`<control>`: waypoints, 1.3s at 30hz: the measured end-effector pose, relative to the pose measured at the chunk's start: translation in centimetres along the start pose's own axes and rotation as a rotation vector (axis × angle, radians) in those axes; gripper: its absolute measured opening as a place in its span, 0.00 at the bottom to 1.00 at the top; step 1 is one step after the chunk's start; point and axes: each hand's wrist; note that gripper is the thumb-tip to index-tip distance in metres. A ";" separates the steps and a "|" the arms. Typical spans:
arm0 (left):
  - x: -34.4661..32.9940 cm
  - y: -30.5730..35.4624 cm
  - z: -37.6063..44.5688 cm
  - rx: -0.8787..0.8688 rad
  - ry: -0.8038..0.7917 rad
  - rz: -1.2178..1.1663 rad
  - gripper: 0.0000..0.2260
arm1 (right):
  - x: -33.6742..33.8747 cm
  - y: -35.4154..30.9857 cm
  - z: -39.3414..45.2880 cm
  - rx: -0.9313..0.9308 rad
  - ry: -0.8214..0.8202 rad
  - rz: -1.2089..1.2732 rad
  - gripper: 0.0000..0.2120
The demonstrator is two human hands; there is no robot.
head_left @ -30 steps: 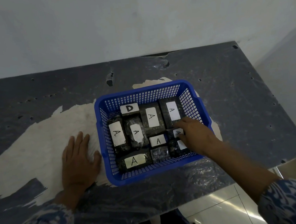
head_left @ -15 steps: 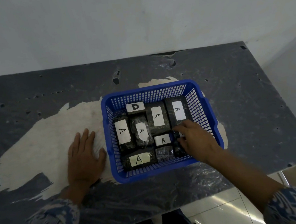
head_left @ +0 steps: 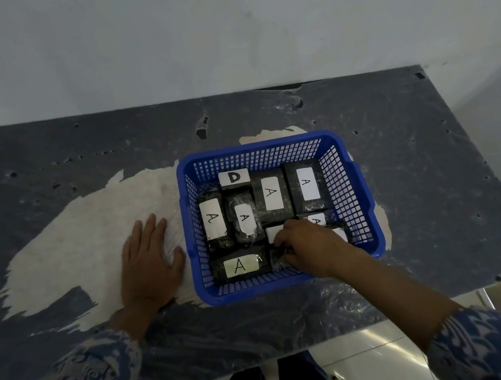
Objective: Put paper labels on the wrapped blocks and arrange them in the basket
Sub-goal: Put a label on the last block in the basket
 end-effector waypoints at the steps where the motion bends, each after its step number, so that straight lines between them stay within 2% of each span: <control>1: -0.1 -0.1 0.0 -0.001 0.001 0.001 0.32 | 0.0 0.0 0.0 -0.003 -0.008 0.004 0.18; 7: -0.5 -0.3 0.0 -0.005 0.013 -0.004 0.31 | 0.4 0.2 -0.2 -0.039 -0.038 0.090 0.13; 11: -0.6 -0.3 0.0 0.000 0.008 -0.006 0.32 | 2.1 0.6 -1.7 -0.013 0.095 0.262 0.13; 13: -0.5 -0.3 0.0 -0.002 0.004 -0.004 0.32 | 2.9 0.7 -2.9 -0.058 0.154 0.487 0.13; 16: -0.5 -0.2 0.0 0.001 -0.007 -0.004 0.32 | 3.6 0.4 -4.9 -0.147 0.233 0.996 0.10; 19: -0.4 -0.2 0.0 0.007 -0.010 -0.001 0.32 | 2.8 0.2 -6.0 -0.216 0.338 1.325 0.21; 22: -0.3 -0.1 0.0 0.001 -0.006 -0.001 0.32 | 1.5 0.1 -6.5 -0.154 0.316 1.637 0.22; 25: -0.1 -0.1 0.0 -0.002 -0.005 -0.003 0.33 | 0.9 -0.4 -6.9 -0.104 0.247 1.817 0.20; 28: 0.0 0.0 0.0 -0.004 0.003 -0.010 0.33 | 0.5 -1.1 -6.7 -0.104 0.224 1.783 0.13; 31: 0.0 0.0 0.0 -0.011 0.011 -0.017 0.33 | 0.0 -1.4 -6.3 -0.191 0.291 1.509 0.02; 37: -0.4 -0.3 0.0 -0.008 0.015 -0.012 0.33 | -0.5 -1.2 -6.0 -0.251 0.332 1.402 0.11; 39: -0.6 -0.4 0.0 -0.011 0.015 -0.006 0.32 | -0.4 -0.9 -5.8 -0.263 0.361 1.410 0.10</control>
Point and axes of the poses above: each hand's wrist, its own z-axis towards the middle knuckle, its own x-axis out of the back of the hand, y = z × x, and after that the axes turned 10 degrees about z, right-handed
